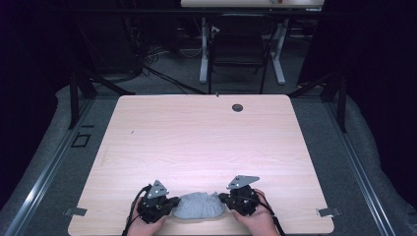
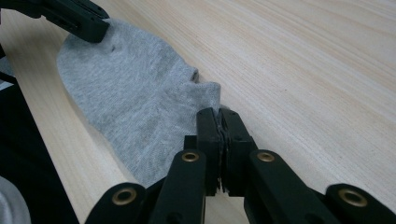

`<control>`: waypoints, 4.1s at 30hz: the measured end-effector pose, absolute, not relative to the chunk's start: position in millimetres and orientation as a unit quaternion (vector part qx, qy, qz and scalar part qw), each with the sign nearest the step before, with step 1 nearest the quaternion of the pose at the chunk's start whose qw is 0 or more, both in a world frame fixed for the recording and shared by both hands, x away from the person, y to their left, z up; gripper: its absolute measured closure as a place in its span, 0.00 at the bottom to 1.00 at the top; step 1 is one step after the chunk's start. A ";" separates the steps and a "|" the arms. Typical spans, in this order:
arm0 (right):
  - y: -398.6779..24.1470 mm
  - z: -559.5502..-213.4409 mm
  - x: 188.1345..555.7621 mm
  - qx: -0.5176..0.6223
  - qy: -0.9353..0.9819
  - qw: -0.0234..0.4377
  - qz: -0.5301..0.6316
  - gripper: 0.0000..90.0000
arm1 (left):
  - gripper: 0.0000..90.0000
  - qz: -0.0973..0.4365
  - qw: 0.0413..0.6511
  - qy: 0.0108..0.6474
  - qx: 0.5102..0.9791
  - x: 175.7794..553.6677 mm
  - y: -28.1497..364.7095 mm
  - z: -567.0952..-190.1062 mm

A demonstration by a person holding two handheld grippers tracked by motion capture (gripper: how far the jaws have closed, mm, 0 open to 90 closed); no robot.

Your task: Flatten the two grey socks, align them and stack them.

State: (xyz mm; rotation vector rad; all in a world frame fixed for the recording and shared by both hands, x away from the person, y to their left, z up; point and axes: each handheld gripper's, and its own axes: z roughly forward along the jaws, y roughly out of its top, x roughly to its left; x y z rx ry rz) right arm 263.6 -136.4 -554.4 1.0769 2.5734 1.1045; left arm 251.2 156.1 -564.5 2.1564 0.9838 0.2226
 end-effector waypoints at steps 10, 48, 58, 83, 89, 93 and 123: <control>-140.7 -547.9 262.7 0.358 0.845 0.088 0.387 0.84 | 0.83 0.101 0.401 0.378 0.828 248.8 160.5 -553.3; -119.4 -571.8 255.2 0.314 0.874 0.078 0.362 0.73 | 0.73 0.080 0.370 0.341 0.861 239.7 147.3 -571.5; -118.6 -571.7 262.8 0.325 0.869 0.077 0.365 0.73 | 0.73 0.086 0.381 0.352 0.851 250.6 149.0 -573.5; -118.5 -573.3 293.9 0.360 0.851 0.077 0.374 0.73 | 0.72 0.100 0.391 0.369 0.837 284.8 146.9 -575.6; -120.5 -573.7 300.4 0.367 0.848 0.073 0.376 0.73 | 0.72 0.099 0.397 0.373 0.833 290.6 147.1 -576.7; -121.6 -573.7 301.3 0.362 0.850 0.075 0.374 0.72 | 0.72 0.099 0.398 0.375 0.832 291.1 146.3 -576.9; -146.0 -536.5 282.4 0.349 0.834 0.121 0.411 0.58 | 0.60 0.119 0.455 0.387 0.793 274.9 179.7 -534.9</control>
